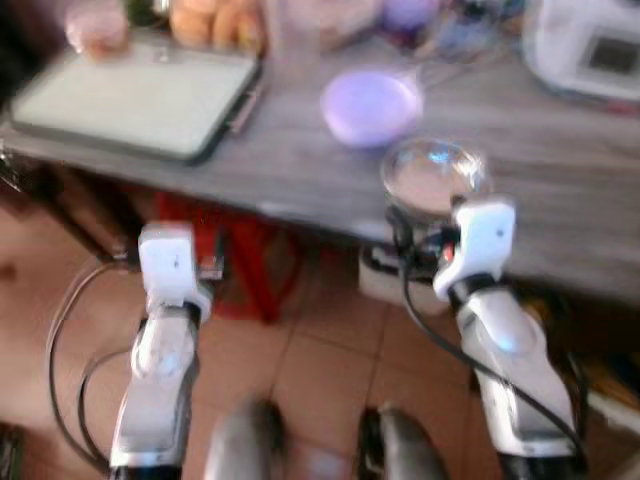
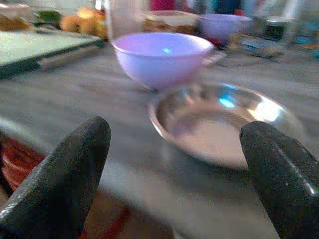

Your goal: Setting the table

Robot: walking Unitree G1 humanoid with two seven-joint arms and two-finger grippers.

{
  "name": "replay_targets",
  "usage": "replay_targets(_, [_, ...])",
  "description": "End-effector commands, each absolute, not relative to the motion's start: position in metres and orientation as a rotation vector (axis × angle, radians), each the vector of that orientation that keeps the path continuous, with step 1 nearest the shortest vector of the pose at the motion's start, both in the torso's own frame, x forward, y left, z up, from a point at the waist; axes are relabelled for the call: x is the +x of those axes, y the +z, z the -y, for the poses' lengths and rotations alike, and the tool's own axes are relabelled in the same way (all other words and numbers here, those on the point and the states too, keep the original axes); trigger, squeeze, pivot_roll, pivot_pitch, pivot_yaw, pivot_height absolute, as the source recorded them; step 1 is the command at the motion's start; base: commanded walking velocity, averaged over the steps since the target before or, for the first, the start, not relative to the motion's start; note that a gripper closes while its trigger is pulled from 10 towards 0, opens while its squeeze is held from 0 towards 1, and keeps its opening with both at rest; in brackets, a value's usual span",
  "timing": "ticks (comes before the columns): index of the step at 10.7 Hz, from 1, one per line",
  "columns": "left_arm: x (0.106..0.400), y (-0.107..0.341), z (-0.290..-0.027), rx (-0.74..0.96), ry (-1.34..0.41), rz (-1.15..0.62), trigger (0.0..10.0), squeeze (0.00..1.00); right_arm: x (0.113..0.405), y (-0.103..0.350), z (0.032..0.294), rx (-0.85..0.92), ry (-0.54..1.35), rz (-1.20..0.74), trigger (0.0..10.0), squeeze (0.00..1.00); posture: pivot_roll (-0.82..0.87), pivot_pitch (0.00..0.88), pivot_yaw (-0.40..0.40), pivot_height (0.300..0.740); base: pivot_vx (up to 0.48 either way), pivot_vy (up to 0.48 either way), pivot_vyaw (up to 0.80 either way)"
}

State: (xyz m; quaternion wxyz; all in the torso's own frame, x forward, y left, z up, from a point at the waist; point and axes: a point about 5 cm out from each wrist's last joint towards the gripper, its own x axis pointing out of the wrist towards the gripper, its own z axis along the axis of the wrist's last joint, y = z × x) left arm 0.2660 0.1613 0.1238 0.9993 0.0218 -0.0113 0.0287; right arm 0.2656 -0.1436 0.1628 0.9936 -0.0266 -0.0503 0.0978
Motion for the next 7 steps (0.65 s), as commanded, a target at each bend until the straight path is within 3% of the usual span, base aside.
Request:
replay_targets(1, [0.2671, 0.1280, -0.1613, 0.054, 0.055, 0.040, 10.0, 0.00, 0.2647, 0.1638, 0.1428, -0.037, 0.182, 0.109, 10.0, 0.00, -0.04, 0.157, 0.017, 0.740, -0.364, 0.000, 0.00])
replay_targets(3, [0.2644, 0.1251, -0.1592, 0.052, 0.048, 0.032, 10.0, 0.00, 0.2642, 0.1614, 0.1421, -0.036, 0.185, 0.102, 10.0, 0.00, -0.05, 0.160, 0.019, 0.740, -0.311, 0.000, -0.80])
replay_targets(4, [0.2639, 0.1242, -0.1585, 0.051, 0.045, 0.031, 10.0, 0.00, 0.2640, 0.1613, 0.1422, -0.035, 0.186, 0.101, 10.0, 0.00, -0.05, 0.163, 0.019, 0.740, 0.000, 0.000, -0.71])
replay_targets(7, [0.2639, 0.1277, -0.1537, 0.034, -0.016, 0.053, 10.0, 0.00, 0.2669, 0.1637, 0.1404, -0.040, 0.200, 0.117, 10.0, 0.00, -0.05, 0.168, 0.021, 0.740, 0.000, 0.000, 0.00])
